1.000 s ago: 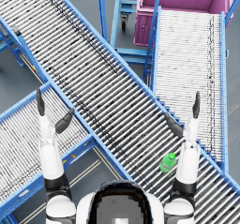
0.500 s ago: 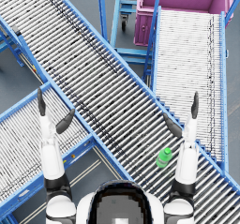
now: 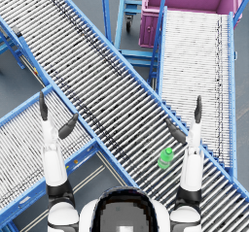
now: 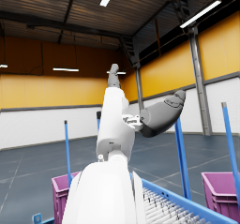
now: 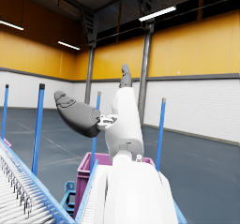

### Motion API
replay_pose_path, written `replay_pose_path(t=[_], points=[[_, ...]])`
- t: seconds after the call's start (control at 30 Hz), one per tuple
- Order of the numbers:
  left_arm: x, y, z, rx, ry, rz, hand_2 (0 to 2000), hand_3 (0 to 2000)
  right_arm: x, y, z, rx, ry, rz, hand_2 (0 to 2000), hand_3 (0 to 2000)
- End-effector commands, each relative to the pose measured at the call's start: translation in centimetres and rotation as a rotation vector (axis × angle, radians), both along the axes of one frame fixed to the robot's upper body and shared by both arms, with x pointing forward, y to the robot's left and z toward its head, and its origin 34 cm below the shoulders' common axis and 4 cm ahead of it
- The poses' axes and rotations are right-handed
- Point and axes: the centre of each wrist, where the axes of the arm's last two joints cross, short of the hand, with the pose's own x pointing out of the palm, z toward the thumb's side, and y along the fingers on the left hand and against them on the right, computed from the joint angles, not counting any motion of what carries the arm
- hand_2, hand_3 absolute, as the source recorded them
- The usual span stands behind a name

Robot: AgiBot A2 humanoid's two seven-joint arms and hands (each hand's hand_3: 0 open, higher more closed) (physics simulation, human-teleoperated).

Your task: Pick up the oil and place it on the left assembly line, put the cola on the right, and keep Sprite still

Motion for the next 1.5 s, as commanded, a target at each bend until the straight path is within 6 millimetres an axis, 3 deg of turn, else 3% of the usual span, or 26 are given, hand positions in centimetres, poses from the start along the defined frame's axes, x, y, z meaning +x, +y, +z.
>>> replay_pose_path(t=[0.03,0.37,0.4,1.0,1.3,1.5], points=[[0.0,0.0,0.2,0.0,-0.008,0.001,0,0,0.0,0.0,-0.1,0.001,0.002,0.0,0,0],[-0.1,0.3,1.1,-0.003,-0.038,0.012,0,0,0.0,-0.4,0.1,0.013,-0.005,-0.016,0,0],[-0.1,0.3,1.2,-0.002,-0.041,0.012,0,0,0.0,-0.7,0.8,0.013,-0.03,-0.027,0,0],[-0.1,-0.3,0.0,-0.006,-0.004,-0.009,0,0,0.0,-0.3,-0.1,0.021,-0.001,-0.013,0,0],[-0.2,-0.2,1.1,-0.003,-0.042,-0.004,0,0,0.0,-0.5,0.7,0.023,-0.029,-0.022,0,0],[-0.3,-0.4,0.6,-0.005,-0.031,-0.01,0,0,0.0,-0.6,0.5,0.029,-0.023,-0.026,0,0]])
